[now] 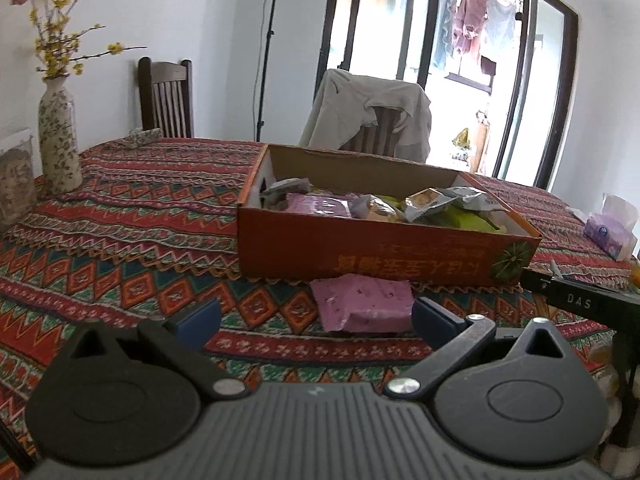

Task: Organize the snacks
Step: 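Grasp the pink packet with the left gripper while the right holds the cracker bag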

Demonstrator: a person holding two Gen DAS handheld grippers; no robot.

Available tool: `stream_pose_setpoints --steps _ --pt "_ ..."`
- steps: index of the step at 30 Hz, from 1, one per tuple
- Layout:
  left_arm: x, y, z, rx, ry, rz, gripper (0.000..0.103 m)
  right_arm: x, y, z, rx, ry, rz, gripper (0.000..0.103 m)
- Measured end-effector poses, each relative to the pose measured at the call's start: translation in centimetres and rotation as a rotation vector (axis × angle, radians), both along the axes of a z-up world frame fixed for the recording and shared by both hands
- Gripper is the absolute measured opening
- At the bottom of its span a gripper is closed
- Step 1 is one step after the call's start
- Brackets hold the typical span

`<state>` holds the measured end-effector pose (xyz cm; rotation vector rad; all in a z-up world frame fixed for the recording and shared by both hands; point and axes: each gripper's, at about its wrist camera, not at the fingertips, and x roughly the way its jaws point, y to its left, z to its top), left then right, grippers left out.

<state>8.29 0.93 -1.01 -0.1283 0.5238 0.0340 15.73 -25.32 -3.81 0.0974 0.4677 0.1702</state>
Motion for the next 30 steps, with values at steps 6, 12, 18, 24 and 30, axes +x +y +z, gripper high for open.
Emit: stream_pose_setpoints --steps 6,12,18,24,30 --pt "2.1 -1.8 0.0 0.029 0.027 -0.031 0.103 -0.1 -0.4 -0.1 0.028 -0.003 -0.005 0.054" --pt "4.8 -3.8 -0.6 0.052 0.081 -0.071 0.103 -0.2 -0.7 -0.2 0.044 -0.006 -0.012 0.054" --pt "7.3 -5.3 -2.0 0.078 0.147 -0.05 0.103 -0.3 -0.8 -0.2 0.052 -0.006 -0.013 0.055" --pt "9.1 -5.5 -3.2 0.104 0.199 0.001 0.103 -0.2 -0.6 -0.2 0.048 -0.001 -0.004 0.055" --pt "9.8 -5.6 -4.0 0.11 0.237 0.013 0.092 -0.1 -0.6 -0.3 0.044 0.0 0.0 0.055"
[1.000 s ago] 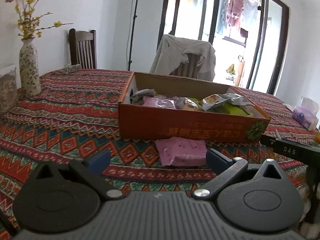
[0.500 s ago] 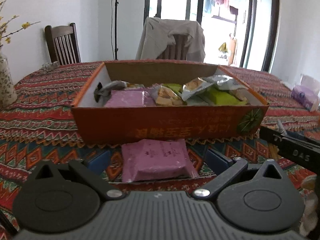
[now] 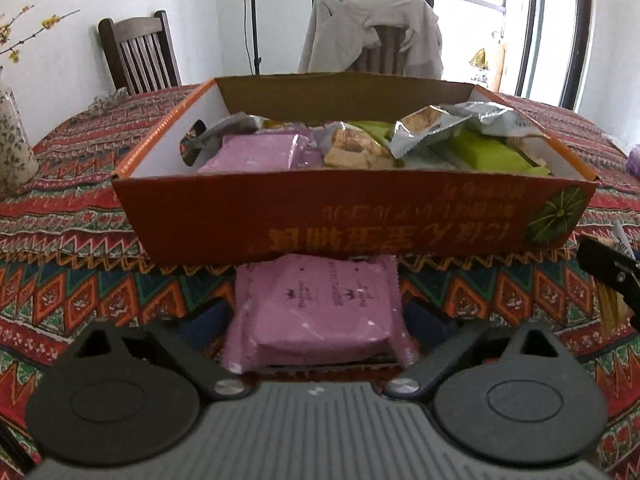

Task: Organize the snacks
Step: 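Grasp the pink packet with the left gripper while the right holds the cracker bag, then carry both held snacks over the orange box and open both grippers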

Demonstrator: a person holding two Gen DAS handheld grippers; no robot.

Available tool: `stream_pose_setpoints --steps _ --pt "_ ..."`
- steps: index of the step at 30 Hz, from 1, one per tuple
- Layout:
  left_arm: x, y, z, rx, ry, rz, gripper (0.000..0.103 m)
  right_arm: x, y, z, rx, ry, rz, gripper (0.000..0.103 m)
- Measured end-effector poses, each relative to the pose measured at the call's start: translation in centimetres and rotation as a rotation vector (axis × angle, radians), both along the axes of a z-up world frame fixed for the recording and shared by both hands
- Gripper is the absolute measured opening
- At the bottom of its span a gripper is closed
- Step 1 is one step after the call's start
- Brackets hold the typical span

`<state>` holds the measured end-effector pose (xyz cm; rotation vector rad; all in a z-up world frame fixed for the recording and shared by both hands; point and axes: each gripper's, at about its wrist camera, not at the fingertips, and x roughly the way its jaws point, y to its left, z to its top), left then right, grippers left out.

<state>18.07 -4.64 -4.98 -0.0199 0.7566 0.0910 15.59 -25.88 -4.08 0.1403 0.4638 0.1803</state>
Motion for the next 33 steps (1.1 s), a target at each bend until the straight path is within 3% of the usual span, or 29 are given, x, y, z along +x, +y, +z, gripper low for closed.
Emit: stream_pose_setpoints --steps 4,9,18,24,29,33 --pt "-0.2 0.1 0.0 -0.01 -0.012 0.003 0.086 0.0 0.0 0.0 0.001 0.002 0.0 0.055" --pt "-0.7 0.4 0.3 -0.038 -0.033 0.006 0.071 0.0 0.0 0.0 0.002 0.001 0.003 0.056" --pt "-3.4 0.7 2.0 -0.051 -0.121 -0.031 0.066 -0.6 0.1 0.1 0.002 -0.036 0.009 0.056" --pt "-5.8 0.9 5.6 -0.06 -0.258 -0.079 0.066 -1.3 1.3 1.2 -0.017 -0.071 0.058 0.056" --pt "-4.4 1.1 8.6 -0.031 -0.336 -0.079 0.066 -0.4 2.5 4.4 -0.051 -0.138 0.067 0.056" --pt "-1.6 1.3 9.9 -0.013 -0.366 -0.048 0.067 2.9 3.9 6.3 -0.092 -0.147 0.079 0.056"
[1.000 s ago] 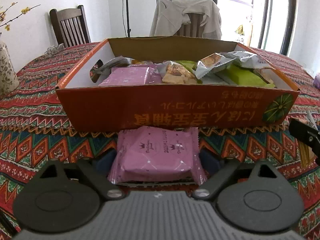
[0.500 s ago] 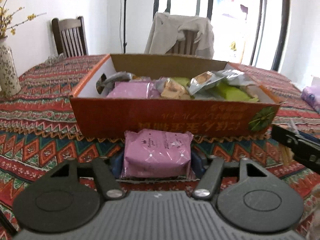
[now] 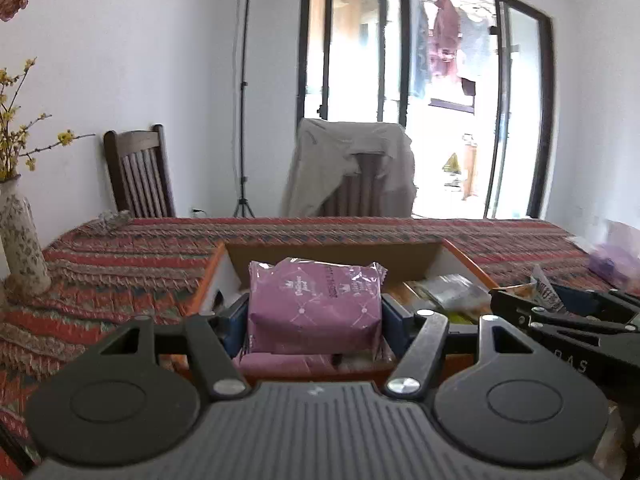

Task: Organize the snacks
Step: 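Carry both held snacks over the orange box and open both grippers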

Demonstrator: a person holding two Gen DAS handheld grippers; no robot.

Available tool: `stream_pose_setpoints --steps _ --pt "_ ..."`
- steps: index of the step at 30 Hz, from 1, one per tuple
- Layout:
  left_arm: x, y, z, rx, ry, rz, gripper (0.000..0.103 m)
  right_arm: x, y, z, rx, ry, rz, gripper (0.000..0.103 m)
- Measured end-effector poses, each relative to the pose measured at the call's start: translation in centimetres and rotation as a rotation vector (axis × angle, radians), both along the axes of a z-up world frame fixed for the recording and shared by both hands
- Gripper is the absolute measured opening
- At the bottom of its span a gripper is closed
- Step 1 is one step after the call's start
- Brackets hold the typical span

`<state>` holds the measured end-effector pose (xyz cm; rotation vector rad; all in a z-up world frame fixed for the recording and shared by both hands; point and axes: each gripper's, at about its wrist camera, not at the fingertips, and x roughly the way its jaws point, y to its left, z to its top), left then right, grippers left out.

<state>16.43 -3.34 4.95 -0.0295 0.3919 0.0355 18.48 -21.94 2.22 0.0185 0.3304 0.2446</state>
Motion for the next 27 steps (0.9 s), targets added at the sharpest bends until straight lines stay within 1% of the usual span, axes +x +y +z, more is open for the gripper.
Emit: stream_pose_setpoints --steps 5,6,7,9,10,12,13,14,16,20,23,27 --pt "3.9 0.8 0.5 -0.021 0.016 0.04 0.067 4.6 1.5 1.1 -0.006 0.019 0.011 0.056" --pt "4.5 1.0 0.4 -0.025 0.019 0.045 0.07 5.5 1.9 1.0 -0.014 0.025 0.007 0.057" --pt "5.0 1.2 0.4 -0.033 0.023 0.051 0.072 6.3 2.3 0.9 -0.021 0.038 0.006 0.061" --pt "5.6 1.8 0.2 -0.055 0.024 0.061 0.085 7.8 2.7 0.6 -0.01 0.069 0.011 0.066" --pt "5.7 2.0 0.2 -0.059 0.016 0.065 0.087 8.3 2.7 0.4 0.007 0.086 0.013 0.07" --pt "5.3 2.5 0.2 -0.071 0.0 0.069 0.103 8.7 2.5 0.2 0.028 0.105 0.009 0.078" --pt "5.1 2.9 0.2 -0.08 -0.012 0.07 0.103 8.7 2.3 0.1 0.035 0.108 0.01 0.088" --pt "4.8 3.2 0.2 -0.083 -0.018 0.071 0.103 8.6 2.1 0.0 0.04 0.106 0.012 0.097" --pt "4.4 3.6 0.3 -0.089 -0.02 0.069 0.103 7.9 1.5 -0.1 0.051 0.099 0.007 0.103" --pt "2.2 4.1 0.3 -0.094 -0.038 0.057 0.103 5.9 0.5 0.3 0.059 0.086 0.004 0.103" --pt "-0.5 4.1 0.3 -0.092 -0.06 0.031 0.103 3.4 -0.2 0.7 0.043 0.065 0.006 0.103" --pt "-4.4 3.9 0.2 -0.082 -0.085 0.0 0.103 -1.0 -1.1 0.9 0.022 0.034 0.016 0.103"
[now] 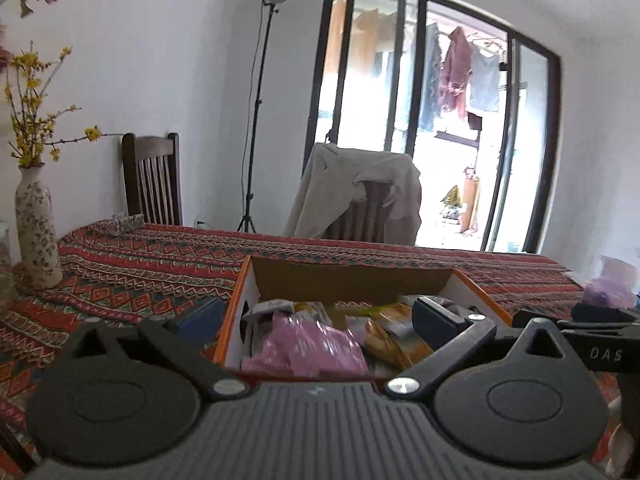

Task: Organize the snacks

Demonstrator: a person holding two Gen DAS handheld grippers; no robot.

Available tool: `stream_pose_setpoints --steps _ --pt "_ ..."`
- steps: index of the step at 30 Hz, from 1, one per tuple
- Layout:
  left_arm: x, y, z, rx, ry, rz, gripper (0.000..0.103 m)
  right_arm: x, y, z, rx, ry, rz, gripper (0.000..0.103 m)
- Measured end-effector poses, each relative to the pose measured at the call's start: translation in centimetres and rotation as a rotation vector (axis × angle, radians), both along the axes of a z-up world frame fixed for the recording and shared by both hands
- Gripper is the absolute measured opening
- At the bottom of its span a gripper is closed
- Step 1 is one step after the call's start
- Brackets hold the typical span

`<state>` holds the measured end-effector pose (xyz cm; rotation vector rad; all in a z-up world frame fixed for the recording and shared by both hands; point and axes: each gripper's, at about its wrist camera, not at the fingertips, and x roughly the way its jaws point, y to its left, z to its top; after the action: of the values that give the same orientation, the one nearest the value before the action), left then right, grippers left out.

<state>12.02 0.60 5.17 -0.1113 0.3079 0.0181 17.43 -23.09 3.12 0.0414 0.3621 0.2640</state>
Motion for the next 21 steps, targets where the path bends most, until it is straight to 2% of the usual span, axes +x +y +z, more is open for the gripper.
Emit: stream_pose_setpoints --steps 4,10,14,21 --pt "-3.6 0.4 -0.7 -0.019 -0.003 -0.046 0.103 -4.3 -0.7 -0.2 -0.009 -0.014 0.011 0.103" --pt "-7.4 0.8 -2.6 -0.031 0.042 -0.068 0.103 -8.8 -1.4 -1.8 -0.001 0.028 0.035 0.103" --pt "-9.1 0.6 -4.1 -0.002 0.074 -0.055 0.103 -10.9 -1.5 -3.1 -0.004 0.052 0.03 0.103" --pt "-10.9 1.1 -6.7 -0.044 0.149 -0.051 0.103 -12.5 -1.4 -5.5 0.014 0.124 0.018 0.103"
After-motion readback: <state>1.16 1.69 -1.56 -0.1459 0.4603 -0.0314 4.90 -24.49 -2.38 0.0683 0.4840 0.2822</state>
